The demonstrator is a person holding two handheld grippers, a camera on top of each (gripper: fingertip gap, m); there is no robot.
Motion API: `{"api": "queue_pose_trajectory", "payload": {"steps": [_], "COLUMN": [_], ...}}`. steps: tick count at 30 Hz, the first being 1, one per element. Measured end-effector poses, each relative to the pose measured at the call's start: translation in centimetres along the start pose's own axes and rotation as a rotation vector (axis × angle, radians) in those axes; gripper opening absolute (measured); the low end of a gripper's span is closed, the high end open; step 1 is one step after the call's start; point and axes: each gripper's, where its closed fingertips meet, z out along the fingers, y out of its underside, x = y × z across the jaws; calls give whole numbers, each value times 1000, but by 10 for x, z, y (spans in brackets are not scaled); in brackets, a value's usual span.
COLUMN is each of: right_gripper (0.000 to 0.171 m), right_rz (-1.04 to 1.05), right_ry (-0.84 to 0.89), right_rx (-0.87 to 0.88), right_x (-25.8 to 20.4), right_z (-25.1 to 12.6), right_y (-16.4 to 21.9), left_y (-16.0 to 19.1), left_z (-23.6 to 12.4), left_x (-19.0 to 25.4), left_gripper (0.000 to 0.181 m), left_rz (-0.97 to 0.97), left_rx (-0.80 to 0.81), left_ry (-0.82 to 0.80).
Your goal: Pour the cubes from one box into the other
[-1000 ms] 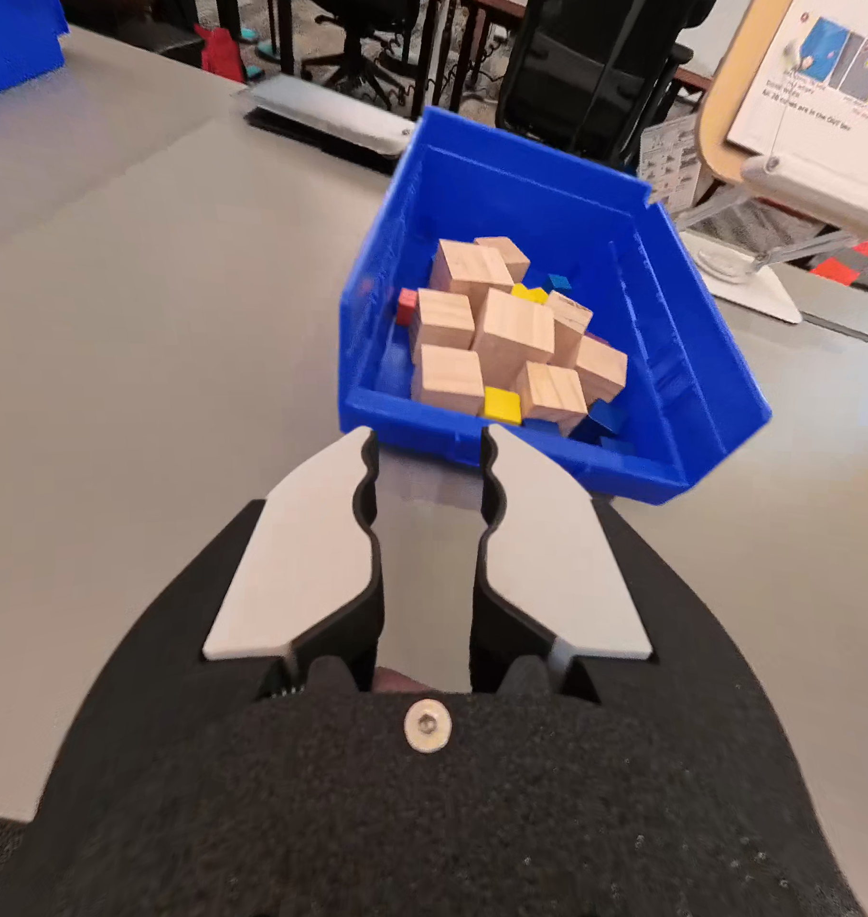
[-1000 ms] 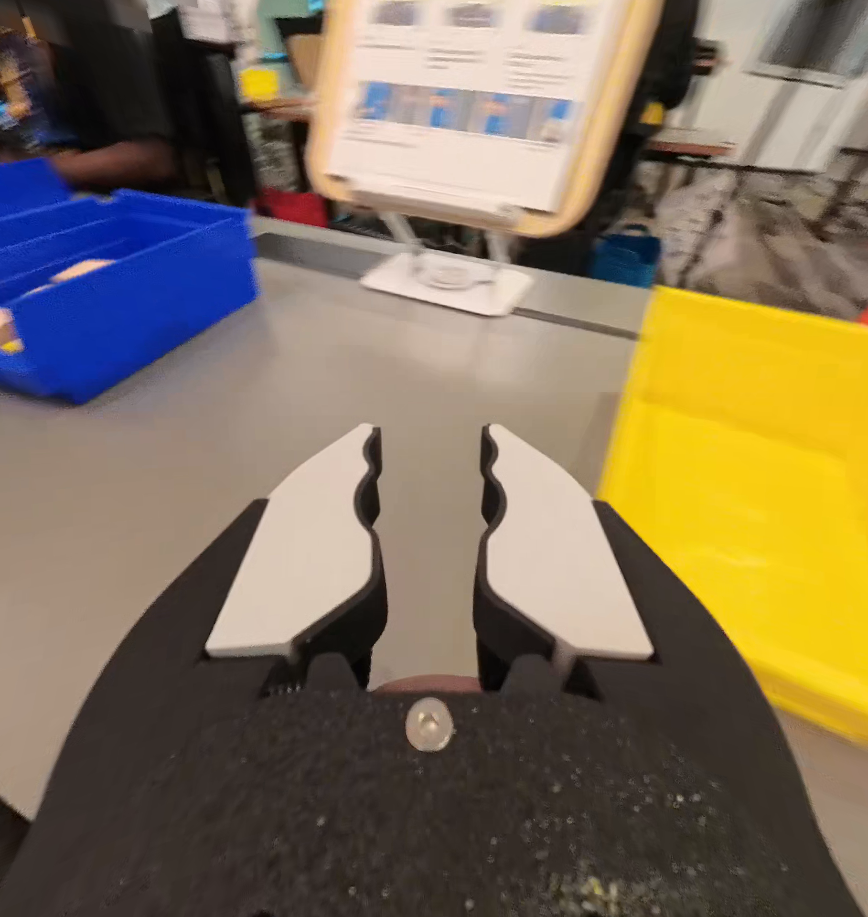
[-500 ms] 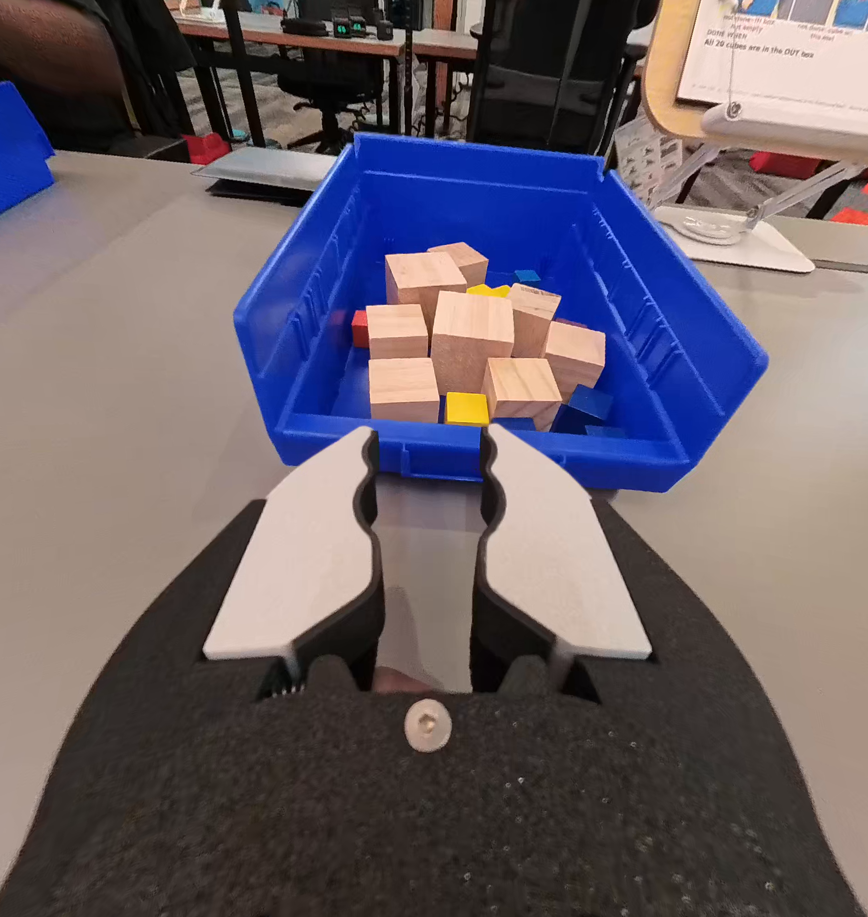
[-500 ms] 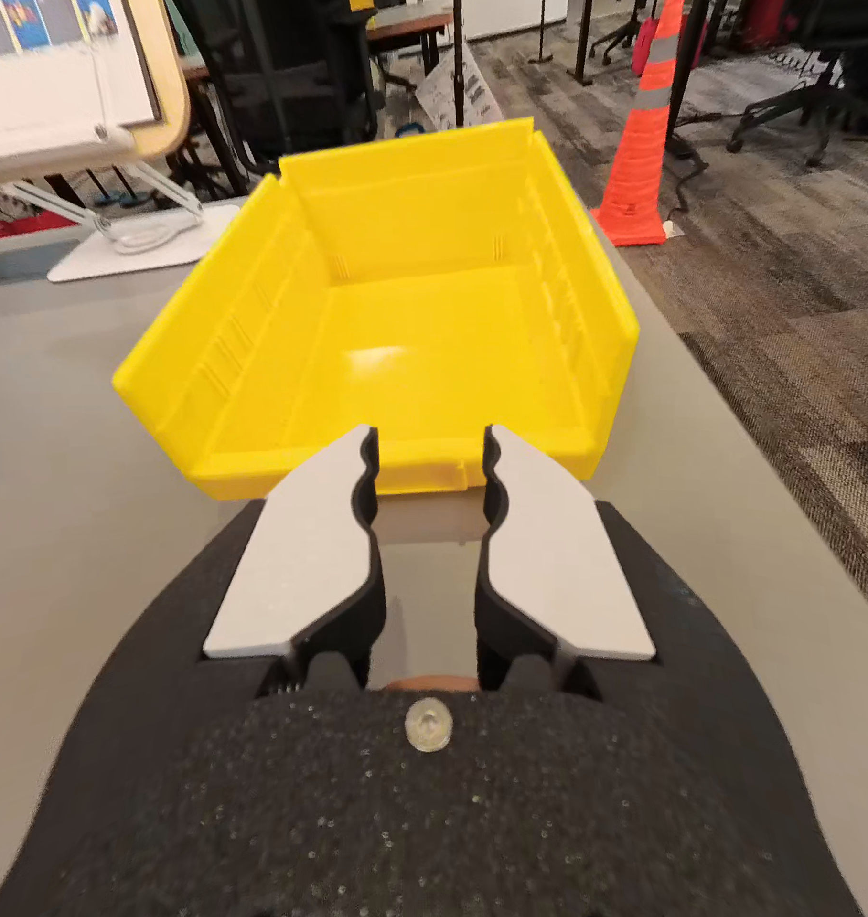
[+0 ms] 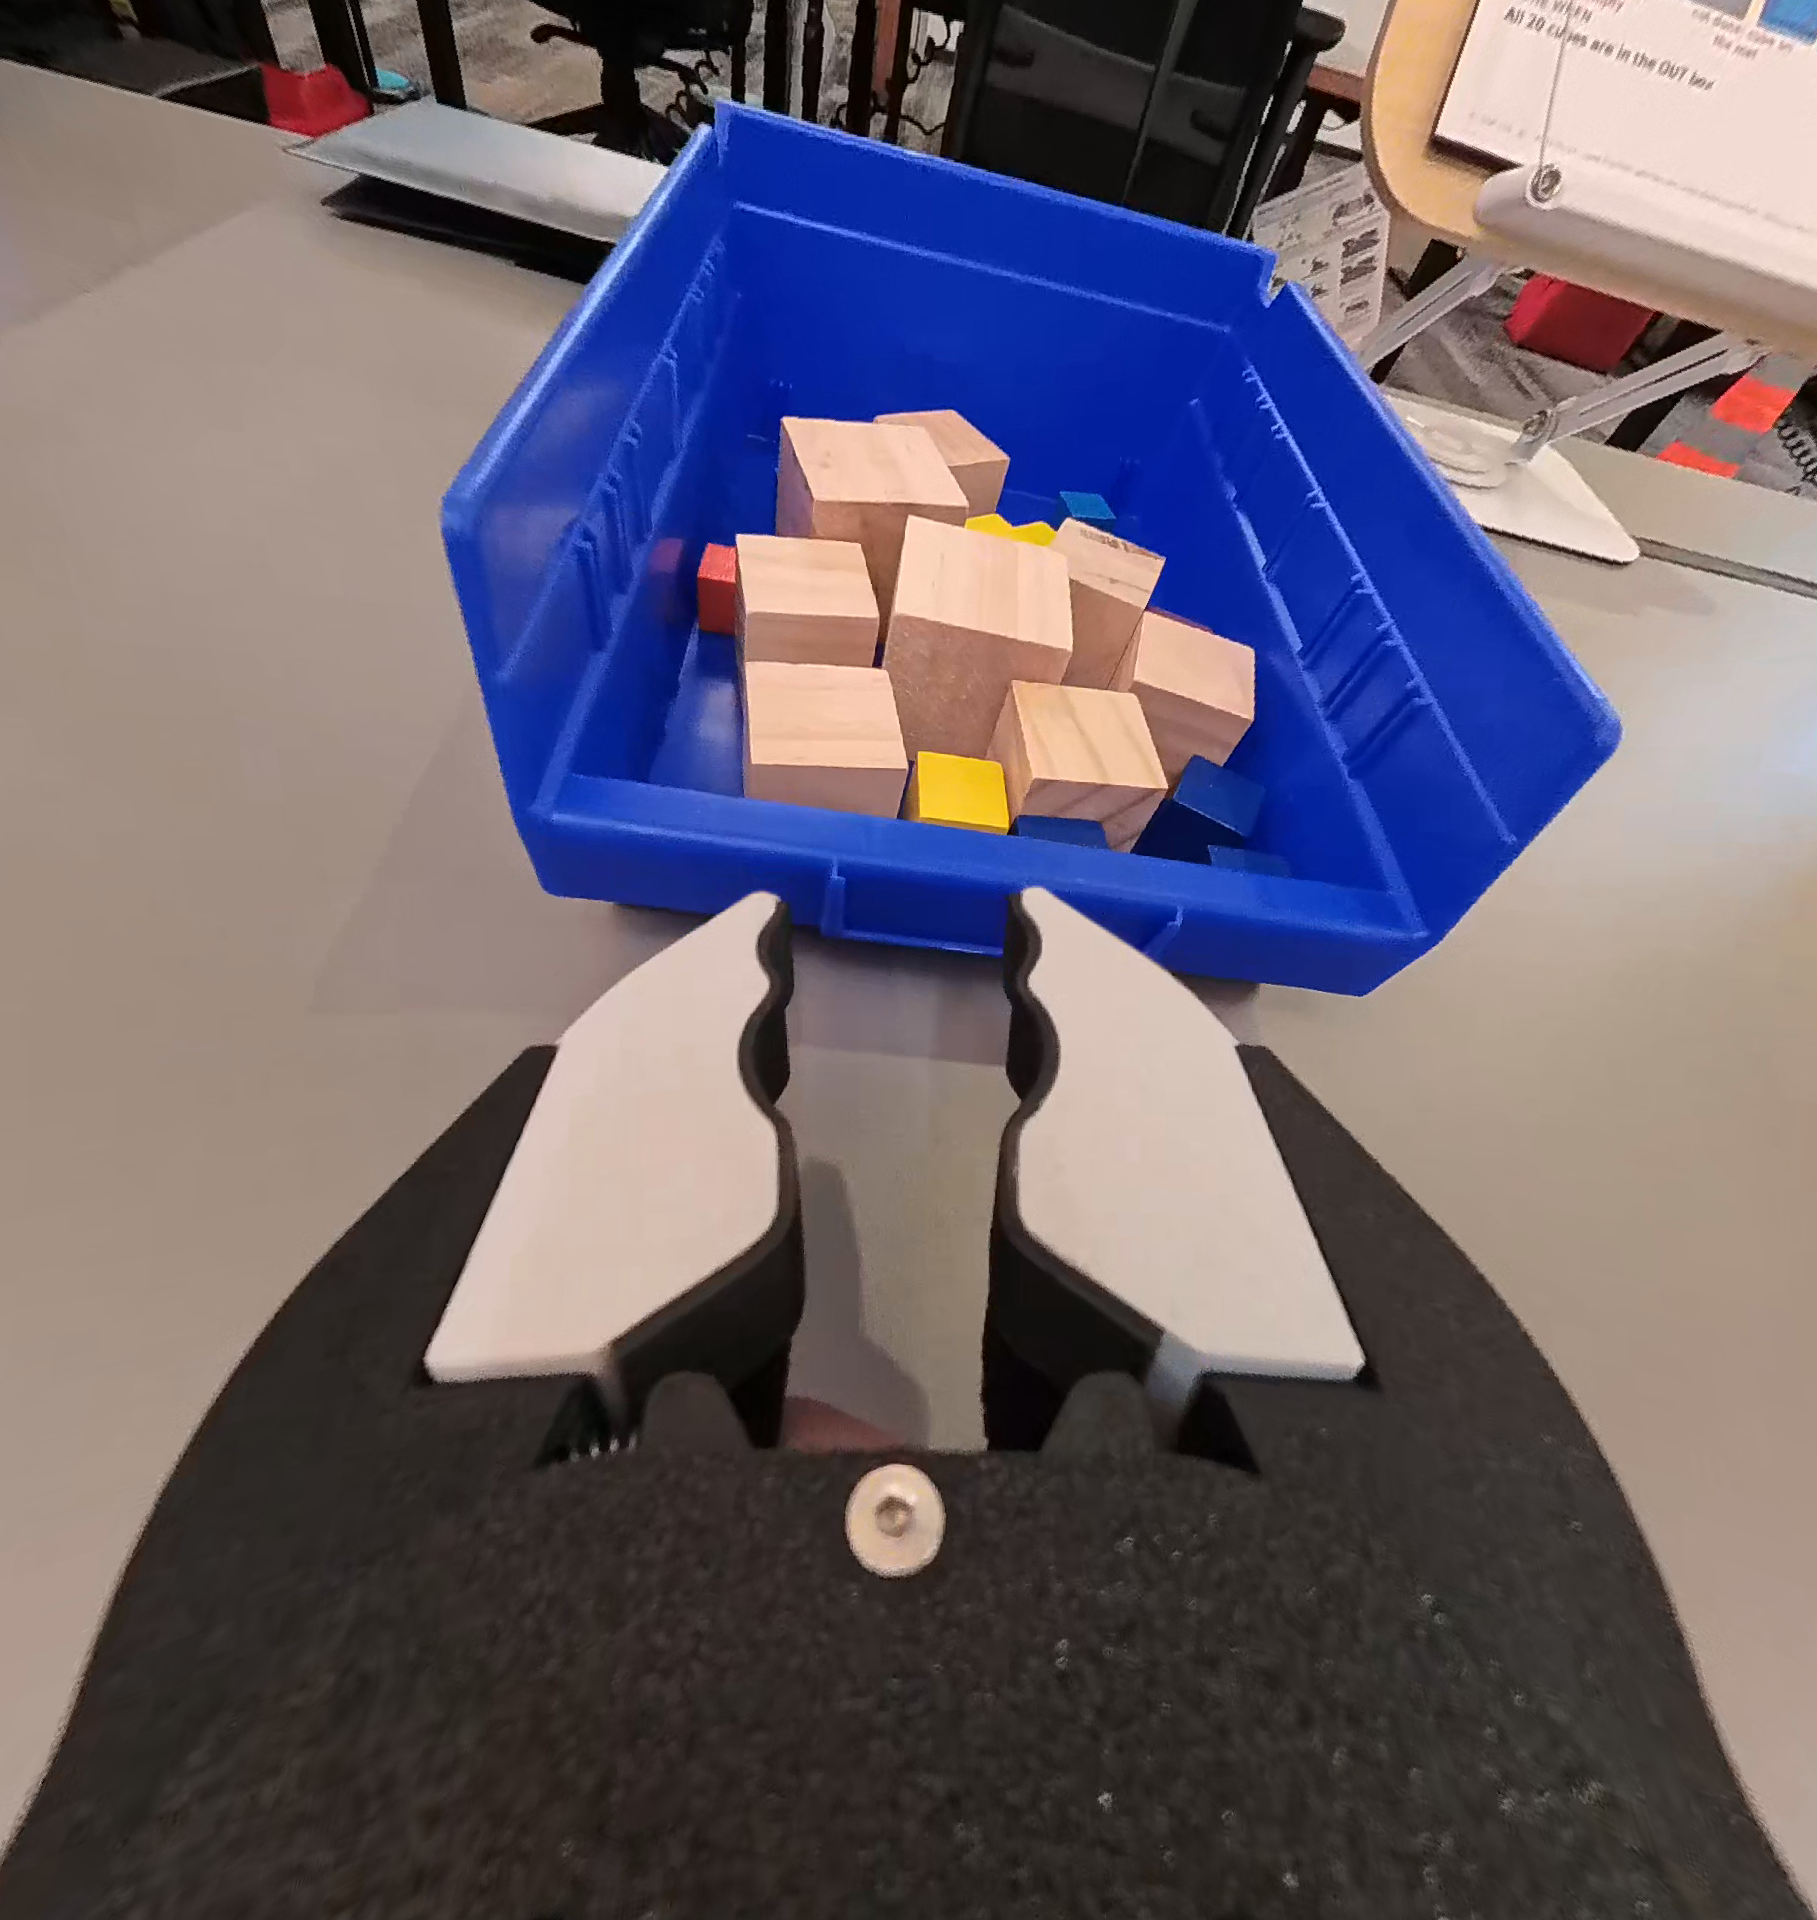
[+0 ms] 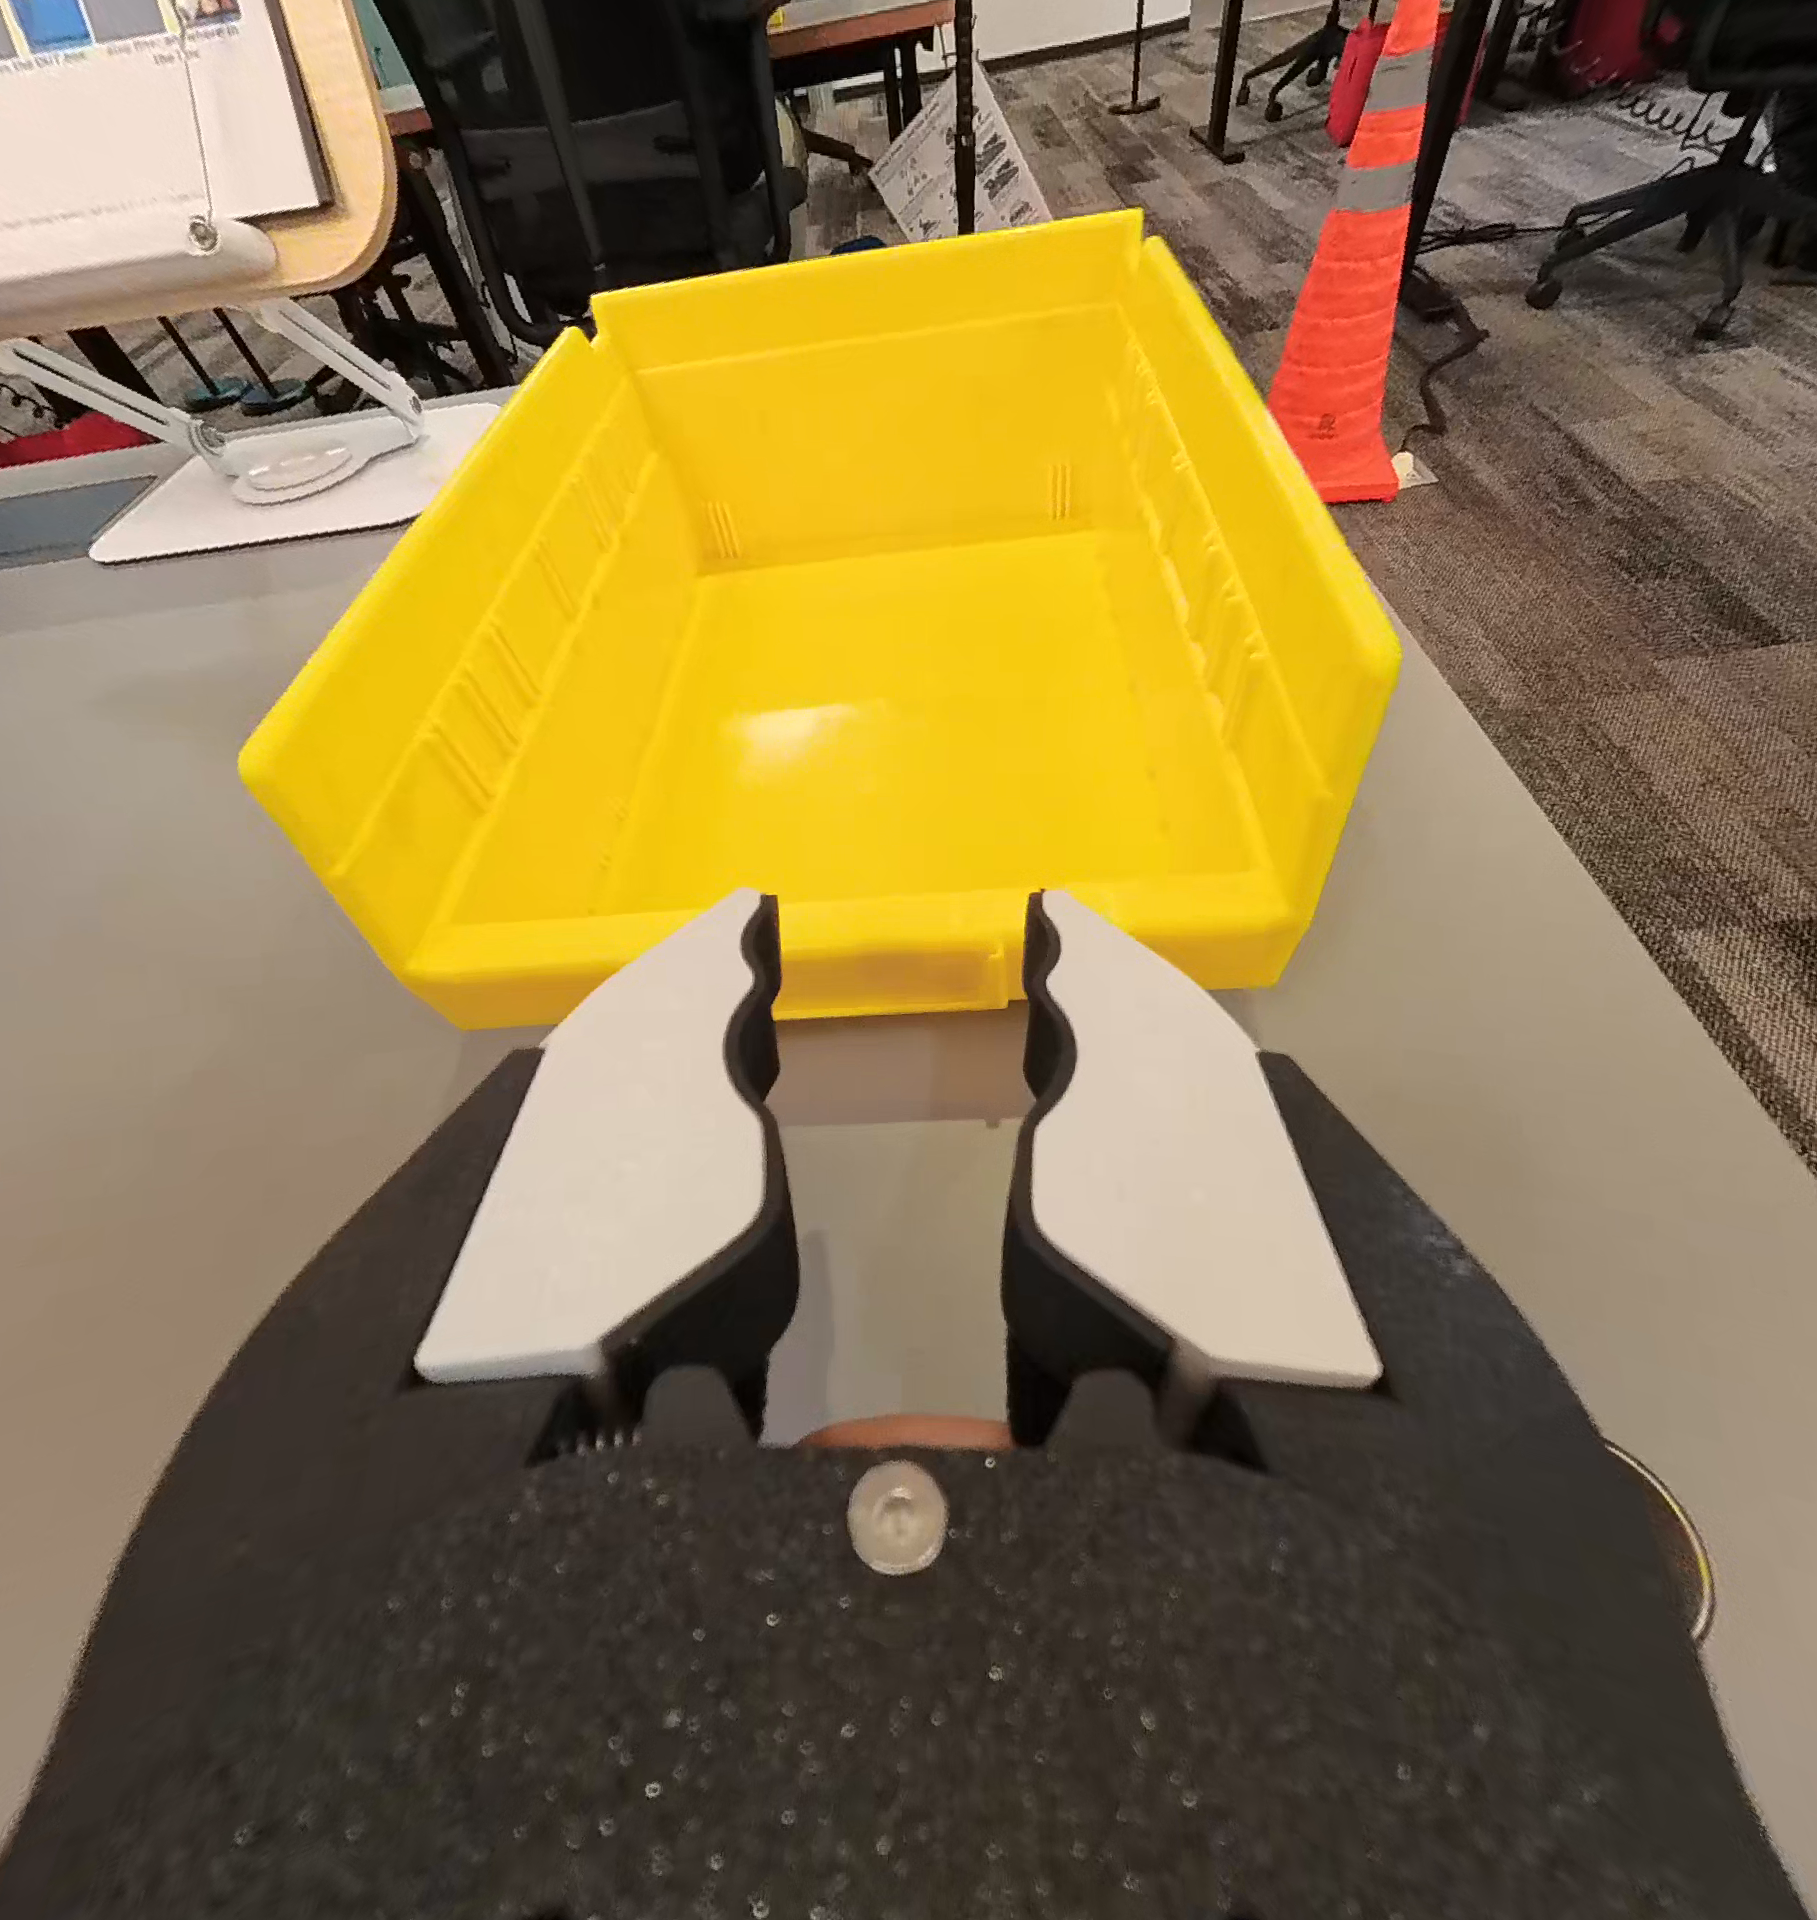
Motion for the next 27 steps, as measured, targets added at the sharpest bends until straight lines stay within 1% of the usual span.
{"api": "queue_pose_trajectory", "payload": {"steps": [9, 11, 14, 17, 19, 20, 22, 24, 27], "right_gripper": [44, 44, 44, 44, 44, 44, 44, 44, 44], "right_rz": [-35, -33, -33, -44, -46, -42, -28, -15, -33], "right_ry": [-22, -29, -28, -38, -49, -59, -83, -103, -112], "right_rx": [-7, -4, 5, 22, 23, 22, 15, 22, 21], "right_x": [-12, -14, -16, -19, -22, -24, -29, -35, -43], "right_z": [1, 1, -1, -2, 0, 2, 5, 7, 11], "right_y": [1, 0, -3, -6, -7, -6, -6, -8, -11], "left_y": [1, -3, -23, -57, -82, -96, -119, -124, -108], "left_z": [-2, -3, -6, 2, 21, 36, 77, 122, 180], "left_x": [2, 1, -1, -18, -29, -32, -38, -47, -59], "left_gripper": [38, 38, 45, 55, 60, 63, 63, 63, 63], "left_rz": [35, 63, 113, 238, 306, 312, 267, 199, 156], "left_rx": [-4, 11, 11, -112, -253, -310, -412, -581, -835], "left_ry": [-4, -4, 29, 18, 15, 30, 64, 73, 43]}}
